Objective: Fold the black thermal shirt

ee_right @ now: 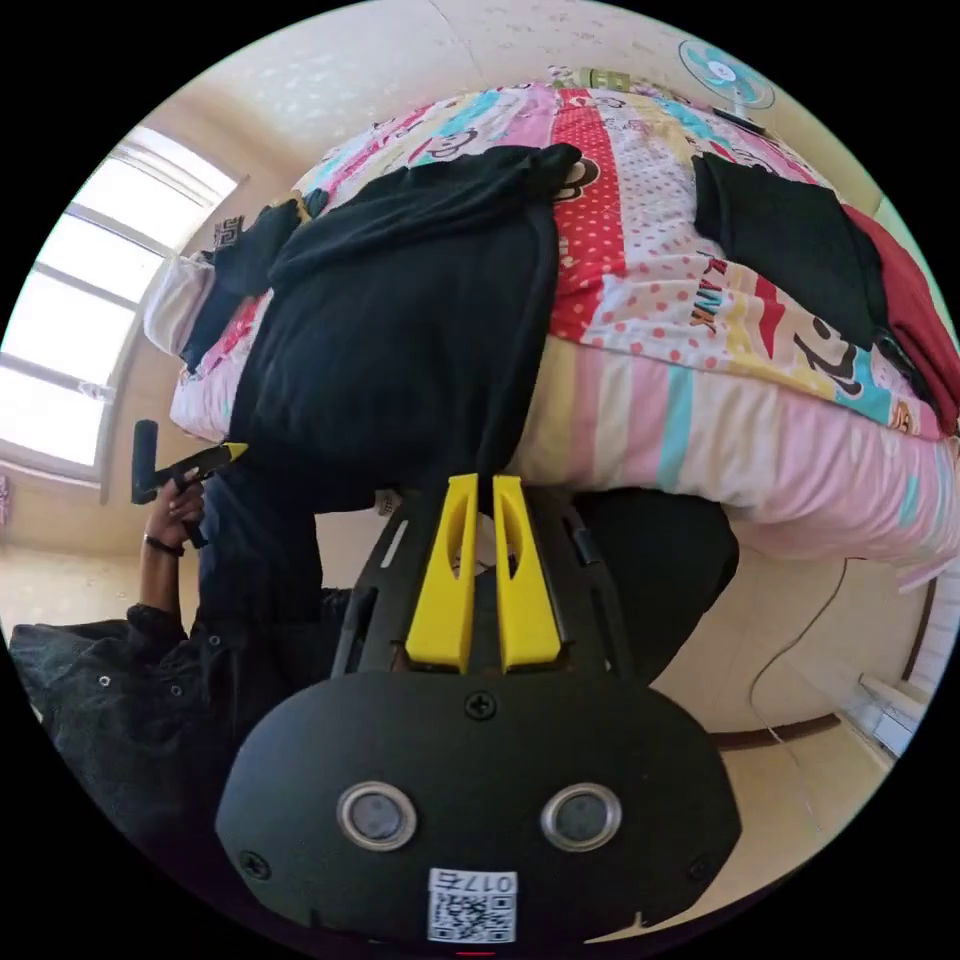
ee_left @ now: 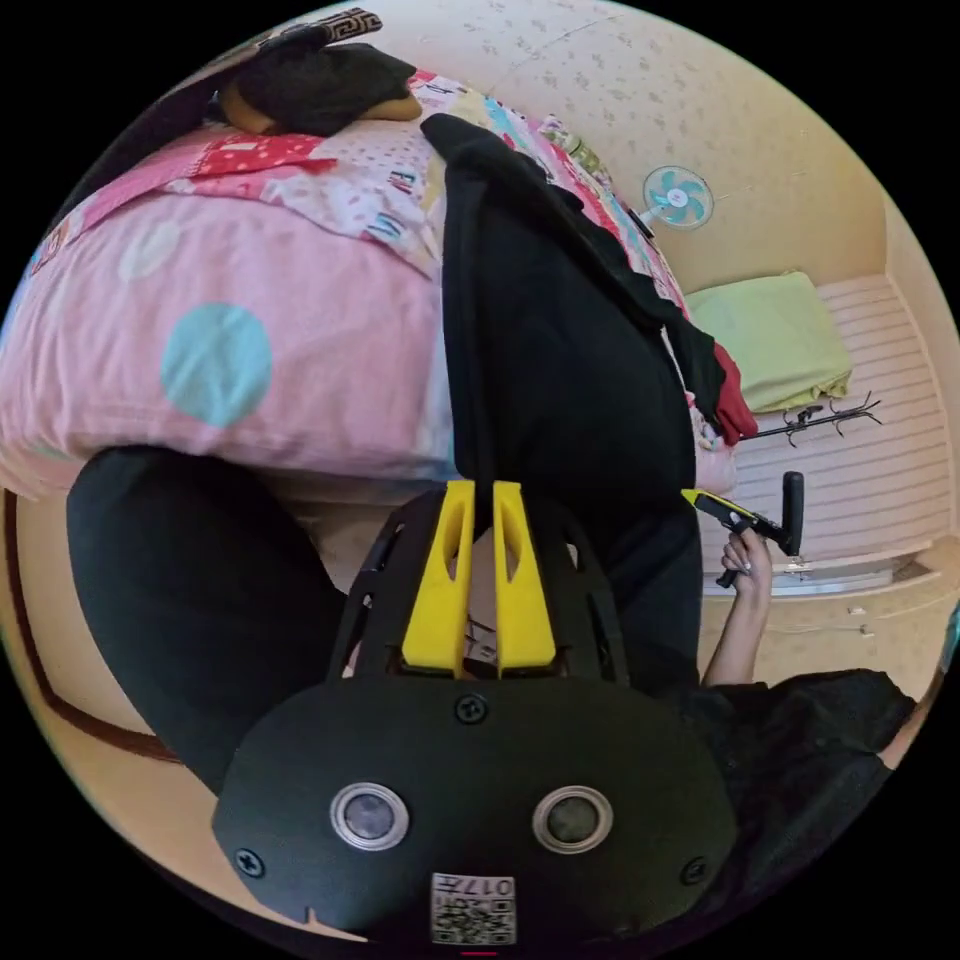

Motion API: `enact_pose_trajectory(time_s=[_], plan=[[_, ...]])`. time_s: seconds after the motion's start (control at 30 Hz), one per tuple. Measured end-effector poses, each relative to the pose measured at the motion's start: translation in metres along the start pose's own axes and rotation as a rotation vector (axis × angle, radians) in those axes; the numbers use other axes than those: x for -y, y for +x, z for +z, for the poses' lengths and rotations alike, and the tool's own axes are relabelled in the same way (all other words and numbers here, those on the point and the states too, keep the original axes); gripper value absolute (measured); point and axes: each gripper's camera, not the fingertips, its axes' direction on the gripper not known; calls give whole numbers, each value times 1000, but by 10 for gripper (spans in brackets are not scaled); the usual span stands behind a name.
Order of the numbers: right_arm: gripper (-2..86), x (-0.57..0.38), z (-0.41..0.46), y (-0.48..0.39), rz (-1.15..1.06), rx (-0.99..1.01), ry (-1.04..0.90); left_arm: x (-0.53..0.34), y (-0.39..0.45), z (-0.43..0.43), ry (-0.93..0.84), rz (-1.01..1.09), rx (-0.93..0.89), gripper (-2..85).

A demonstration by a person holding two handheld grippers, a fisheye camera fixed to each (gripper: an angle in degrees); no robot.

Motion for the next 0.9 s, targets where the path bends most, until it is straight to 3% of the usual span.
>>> enact_pose_trajectory(time_s=[0.1,0.17,0.23,0.4,0.53,0.67,0.8,0.9], plan=[[44,22,-68,17,2,177,242,5,9,-87,159,58,-224,39],[51,57,-95,33,28,191,367,24,21,-129,277,118,-187,45],[65,87,-96,47,51,194,402,54,29,-156,423,165,-95,68],[96,103,-63,75,195,116,353,51,1,-168,639,114,-131,114],[99,67,-29,88,211,95,362,17,-30,-122,547,110,-92,113],[99,56,-16,105,202,239,403,-3,-53,-84,475,105,-71,111],[100,85,-25,102,156,200,406,9,-22,-80,502,327,90,110],[101,131,-28,87,80,79,338,47,23,-53,336,596,311,124]])
